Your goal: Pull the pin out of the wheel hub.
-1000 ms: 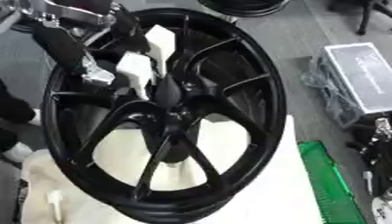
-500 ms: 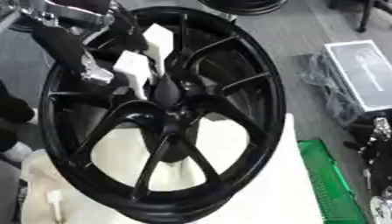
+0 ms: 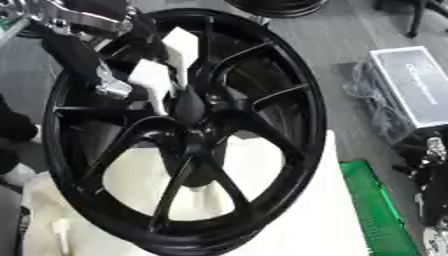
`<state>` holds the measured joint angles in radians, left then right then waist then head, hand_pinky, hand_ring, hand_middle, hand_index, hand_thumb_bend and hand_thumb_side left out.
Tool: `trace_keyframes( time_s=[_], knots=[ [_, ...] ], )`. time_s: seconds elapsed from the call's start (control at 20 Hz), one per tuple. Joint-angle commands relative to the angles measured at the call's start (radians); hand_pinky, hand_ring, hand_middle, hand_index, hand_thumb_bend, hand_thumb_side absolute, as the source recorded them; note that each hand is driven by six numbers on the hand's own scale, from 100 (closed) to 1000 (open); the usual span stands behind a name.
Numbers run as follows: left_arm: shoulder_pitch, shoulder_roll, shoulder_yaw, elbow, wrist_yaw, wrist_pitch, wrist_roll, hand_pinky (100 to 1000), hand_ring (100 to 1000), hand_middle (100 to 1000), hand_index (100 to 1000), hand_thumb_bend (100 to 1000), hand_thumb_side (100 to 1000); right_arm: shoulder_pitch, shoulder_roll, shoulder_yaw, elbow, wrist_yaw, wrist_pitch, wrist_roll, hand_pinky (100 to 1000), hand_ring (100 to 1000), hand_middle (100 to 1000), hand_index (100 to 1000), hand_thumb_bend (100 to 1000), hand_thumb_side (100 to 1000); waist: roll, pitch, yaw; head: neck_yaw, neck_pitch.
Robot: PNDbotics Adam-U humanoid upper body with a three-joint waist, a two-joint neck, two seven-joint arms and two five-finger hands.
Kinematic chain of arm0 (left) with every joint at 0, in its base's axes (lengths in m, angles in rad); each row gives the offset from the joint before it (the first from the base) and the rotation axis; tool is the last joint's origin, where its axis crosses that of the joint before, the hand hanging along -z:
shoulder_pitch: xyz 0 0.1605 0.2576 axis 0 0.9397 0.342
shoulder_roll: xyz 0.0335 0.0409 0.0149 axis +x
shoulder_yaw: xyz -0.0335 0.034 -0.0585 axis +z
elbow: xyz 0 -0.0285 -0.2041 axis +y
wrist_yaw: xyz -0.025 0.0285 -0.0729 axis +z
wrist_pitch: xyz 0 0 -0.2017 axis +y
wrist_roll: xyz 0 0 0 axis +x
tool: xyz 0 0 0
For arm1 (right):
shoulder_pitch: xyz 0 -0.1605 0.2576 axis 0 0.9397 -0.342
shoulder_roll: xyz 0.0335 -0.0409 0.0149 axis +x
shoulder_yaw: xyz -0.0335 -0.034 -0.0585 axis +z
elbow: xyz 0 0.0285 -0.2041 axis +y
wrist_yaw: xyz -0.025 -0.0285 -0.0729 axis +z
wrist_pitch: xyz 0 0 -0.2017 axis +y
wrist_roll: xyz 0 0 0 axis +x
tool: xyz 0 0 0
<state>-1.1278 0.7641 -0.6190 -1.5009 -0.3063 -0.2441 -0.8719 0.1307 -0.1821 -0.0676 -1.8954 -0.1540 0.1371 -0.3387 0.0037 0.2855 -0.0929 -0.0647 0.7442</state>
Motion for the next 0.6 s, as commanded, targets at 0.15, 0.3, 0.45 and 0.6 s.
trace_keyframes(
  time_s=[0.15,0.3,0.45,0.6],
  knots=[
    [-0.025,0.003,0.007,0.015,-0.020,-0.047,-0.035,761,757,769,879,367,717,-0.006,-0.006,-0.007,-0.006,0.005,-0.001,0.004,659,783,610,759,100,852,0.000,-0.010,-0.004,0.002,-0.013],
    [-0.023,-0.002,0.004,0.028,-0.030,-0.052,-0.035,757,753,757,871,361,721,-0.007,-0.005,-0.007,-0.005,0.005,-0.001,0.005,659,783,611,760,100,854,0.000,-0.008,-0.005,0.002,-0.014],
    [-0.023,-0.004,0.002,0.032,-0.031,-0.057,-0.035,754,744,740,858,356,716,-0.008,-0.003,-0.007,-0.004,0.006,-0.001,0.006,659,783,611,760,100,856,0.001,-0.007,-0.005,0.001,-0.012],
    [-0.024,-0.006,0.001,0.030,-0.033,-0.059,-0.035,750,733,720,848,351,706,-0.009,-0.002,-0.007,-0.001,0.007,-0.001,0.007,660,783,611,760,100,858,0.001,-0.005,-0.006,0.000,-0.011]
  ],
)
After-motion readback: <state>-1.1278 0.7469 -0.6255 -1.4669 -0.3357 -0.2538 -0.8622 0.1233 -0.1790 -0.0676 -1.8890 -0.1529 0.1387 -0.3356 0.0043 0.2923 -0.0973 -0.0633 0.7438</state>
